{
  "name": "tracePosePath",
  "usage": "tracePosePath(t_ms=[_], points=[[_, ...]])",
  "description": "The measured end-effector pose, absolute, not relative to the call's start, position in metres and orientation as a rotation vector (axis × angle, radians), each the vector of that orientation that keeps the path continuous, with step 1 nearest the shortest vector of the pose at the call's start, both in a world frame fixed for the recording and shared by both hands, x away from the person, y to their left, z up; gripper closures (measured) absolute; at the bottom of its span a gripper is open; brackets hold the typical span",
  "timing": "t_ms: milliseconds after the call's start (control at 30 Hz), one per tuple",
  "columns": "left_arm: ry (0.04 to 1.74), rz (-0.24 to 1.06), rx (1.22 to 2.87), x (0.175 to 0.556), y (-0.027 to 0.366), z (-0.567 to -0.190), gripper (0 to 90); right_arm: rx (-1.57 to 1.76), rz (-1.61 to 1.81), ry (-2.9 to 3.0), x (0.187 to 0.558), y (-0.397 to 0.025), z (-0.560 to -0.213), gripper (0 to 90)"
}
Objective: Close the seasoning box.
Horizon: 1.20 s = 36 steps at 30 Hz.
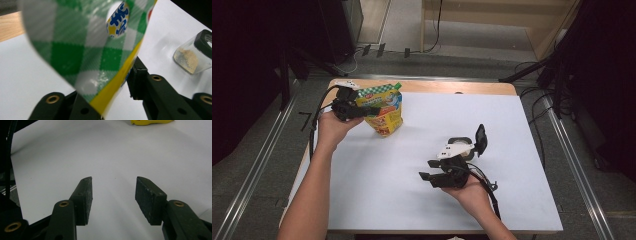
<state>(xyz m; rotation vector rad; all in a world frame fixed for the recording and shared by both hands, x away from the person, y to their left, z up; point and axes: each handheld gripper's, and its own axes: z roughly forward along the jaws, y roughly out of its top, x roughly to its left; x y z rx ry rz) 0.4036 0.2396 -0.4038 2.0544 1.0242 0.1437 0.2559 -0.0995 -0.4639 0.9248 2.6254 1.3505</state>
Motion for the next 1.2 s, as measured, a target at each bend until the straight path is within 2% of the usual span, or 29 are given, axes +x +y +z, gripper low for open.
tracePosePath(t_ms=[133,367,900,1200], points=[[1.036,0.13,2.055,0.4,0.235,-0.399,85.4,0.933,1.348,2.631,0.255,-0.097,-0.469,49.0],[1.076,0.09,2.017,0.397,0.233,-0.391,90.0,0.921,1.342,2.634,0.253,-0.097,-0.47,49.0],[1.008,0.071,2.084,0.373,0.217,-0.358,90.0,0.932,1.338,2.639,0.253,-0.097,-0.474,49.4],[0.979,-0.012,2.077,0.357,0.212,-0.346,90.0,0.93,1.341,2.642,0.252,-0.093,-0.478,48.8]])
